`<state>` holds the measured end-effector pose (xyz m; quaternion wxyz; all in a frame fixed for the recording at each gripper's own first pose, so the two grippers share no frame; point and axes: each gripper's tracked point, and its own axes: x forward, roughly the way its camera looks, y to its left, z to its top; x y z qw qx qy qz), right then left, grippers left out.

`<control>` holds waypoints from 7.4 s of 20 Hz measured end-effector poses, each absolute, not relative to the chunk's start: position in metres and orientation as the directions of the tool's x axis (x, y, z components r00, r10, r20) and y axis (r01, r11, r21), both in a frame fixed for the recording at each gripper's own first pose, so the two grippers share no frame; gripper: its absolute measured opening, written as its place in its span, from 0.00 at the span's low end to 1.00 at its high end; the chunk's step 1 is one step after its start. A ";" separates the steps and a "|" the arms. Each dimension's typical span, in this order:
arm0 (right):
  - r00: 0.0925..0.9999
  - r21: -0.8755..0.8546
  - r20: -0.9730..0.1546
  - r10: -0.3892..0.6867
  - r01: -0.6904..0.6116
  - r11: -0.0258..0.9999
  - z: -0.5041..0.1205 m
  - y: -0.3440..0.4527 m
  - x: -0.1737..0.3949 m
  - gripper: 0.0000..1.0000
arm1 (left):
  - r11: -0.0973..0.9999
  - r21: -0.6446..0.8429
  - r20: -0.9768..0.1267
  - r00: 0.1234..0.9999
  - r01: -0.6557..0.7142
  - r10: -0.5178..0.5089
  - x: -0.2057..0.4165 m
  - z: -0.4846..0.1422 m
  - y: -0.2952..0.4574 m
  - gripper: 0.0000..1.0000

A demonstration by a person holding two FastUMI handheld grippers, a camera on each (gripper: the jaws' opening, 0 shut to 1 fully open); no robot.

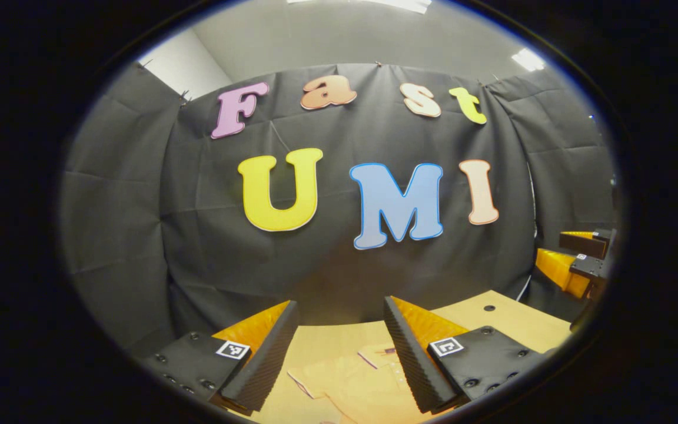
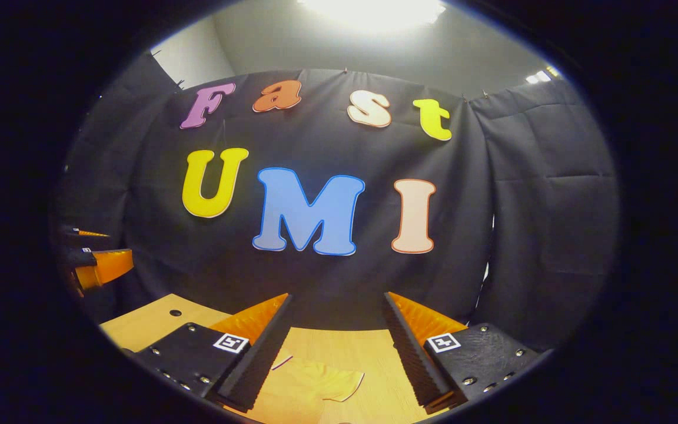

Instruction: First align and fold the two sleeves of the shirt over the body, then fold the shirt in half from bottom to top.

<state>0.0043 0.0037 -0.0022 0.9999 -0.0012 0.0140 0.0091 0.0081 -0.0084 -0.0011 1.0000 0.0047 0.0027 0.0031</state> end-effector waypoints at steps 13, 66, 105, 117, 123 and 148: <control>0.959 0.049 -0.267 0.101 -0.091 0.995 -0.093 0.011 0.056 0.95 | 1.000 0.020 0.009 1.000 -0.012 0.012 0.010 0.008 -0.020 0.96; 0.611 0.117 -0.779 0.144 -0.084 0.990 -0.372 0.014 0.131 0.00 | 0.978 -0.002 -0.065 0.976 -0.208 0.208 -0.021 -0.012 0.033 0.98; 0.748 0.139 -0.499 0.438 -0.430 0.892 -0.165 0.156 0.069 0.33 | 0.991 -0.031 -0.288 0.951 -0.131 0.117 0.072 -0.201 0.082 0.99; 0.878 0.140 -0.400 0.262 -0.224 0.964 -0.093 0.081 0.024 0.33 | 0.987 -0.074 -0.582 0.810 -0.144 0.074 0.117 -0.401 0.082 0.97; 0.865 0.123 -0.475 0.164 -0.119 0.985 -0.118 0.052 -0.008 0.33 | 0.982 -0.083 -0.639 0.765 -0.170 0.079 0.131 -0.450 0.087 0.97; 0.851 0.131 -0.513 0.117 -0.057 0.990 -0.137 0.025 -0.027 0.33 | 0.988 0.029 -0.624 0.769 -0.152 0.137 0.158 -0.429 0.076 0.10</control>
